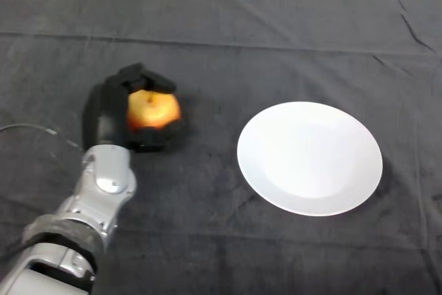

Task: Move the apple to the plate

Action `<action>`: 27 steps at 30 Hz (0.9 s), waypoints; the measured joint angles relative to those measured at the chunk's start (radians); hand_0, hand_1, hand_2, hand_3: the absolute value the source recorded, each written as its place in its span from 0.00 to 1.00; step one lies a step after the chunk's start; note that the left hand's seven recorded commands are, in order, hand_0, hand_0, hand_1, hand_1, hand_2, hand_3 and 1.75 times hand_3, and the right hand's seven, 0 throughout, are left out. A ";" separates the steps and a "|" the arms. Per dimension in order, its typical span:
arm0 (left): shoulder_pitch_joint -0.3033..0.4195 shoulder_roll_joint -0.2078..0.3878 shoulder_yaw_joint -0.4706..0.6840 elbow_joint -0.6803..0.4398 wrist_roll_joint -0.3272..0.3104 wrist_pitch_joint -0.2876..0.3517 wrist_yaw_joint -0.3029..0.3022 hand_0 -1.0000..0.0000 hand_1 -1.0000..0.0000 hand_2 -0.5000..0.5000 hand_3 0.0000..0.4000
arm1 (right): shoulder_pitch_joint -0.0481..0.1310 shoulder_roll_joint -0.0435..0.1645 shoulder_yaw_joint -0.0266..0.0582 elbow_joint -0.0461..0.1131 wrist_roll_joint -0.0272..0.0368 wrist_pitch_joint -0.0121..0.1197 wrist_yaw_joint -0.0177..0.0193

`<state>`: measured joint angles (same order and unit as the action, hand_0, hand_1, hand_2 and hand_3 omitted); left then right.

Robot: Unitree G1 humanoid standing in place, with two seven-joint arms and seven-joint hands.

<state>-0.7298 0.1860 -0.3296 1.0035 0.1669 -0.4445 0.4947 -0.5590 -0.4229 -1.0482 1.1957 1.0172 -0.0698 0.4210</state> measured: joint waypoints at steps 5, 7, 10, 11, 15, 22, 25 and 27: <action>0.000 -0.009 -0.064 -0.122 0.014 0.005 0.002 0.00 0.00 0.50 1.00 | 0.000 0.000 0.0000 0.000 0.0000 0.000 0.0000; 0.000 -0.011 -0.093 -0.163 0.014 0.013 0.003 0.00 0.00 0.50 1.00 | 0.000 0.000 -0.0001 0.000 0.0001 0.000 0.0000; 0.000 -0.013 -0.136 -0.206 0.013 0.017 0.006 0.00 0.00 0.50 1.00 | 0.000 0.000 -0.0001 0.000 0.0000 0.000 0.0000; 0.000 -0.015 -0.149 -0.214 0.013 0.019 0.006 0.00 0.00 0.50 1.00 | 0.000 0.000 -0.0001 0.000 0.0000 0.000 0.0000; 0.001 -0.018 -0.214 -0.217 0.010 0.026 0.013 0.00 0.00 0.50 1.00 | 0.000 0.000 -0.0001 0.000 0.0000 0.000 0.0000; 0.000 -0.033 -0.313 -0.211 -0.028 0.030 0.018 0.00 0.00 0.50 1.00 | 0.000 0.000 0.0000 0.000 0.0000 0.000 0.0000; 0.000 -0.042 -0.362 -0.198 -0.054 0.028 0.019 0.00 0.00 0.50 1.00 | 0.000 0.000 0.0000 0.000 0.0000 0.000 0.0000; -0.001 -0.055 -0.389 -0.174 -0.076 0.018 0.019 0.00 0.00 0.50 1.00 | 0.000 0.000 0.0001 0.000 0.0000 0.000 0.0000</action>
<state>-0.7308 0.1306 -0.7191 0.8295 0.0912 -0.4266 0.5135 -0.5590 -0.4228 -1.0482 1.1957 1.0172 -0.0698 0.4210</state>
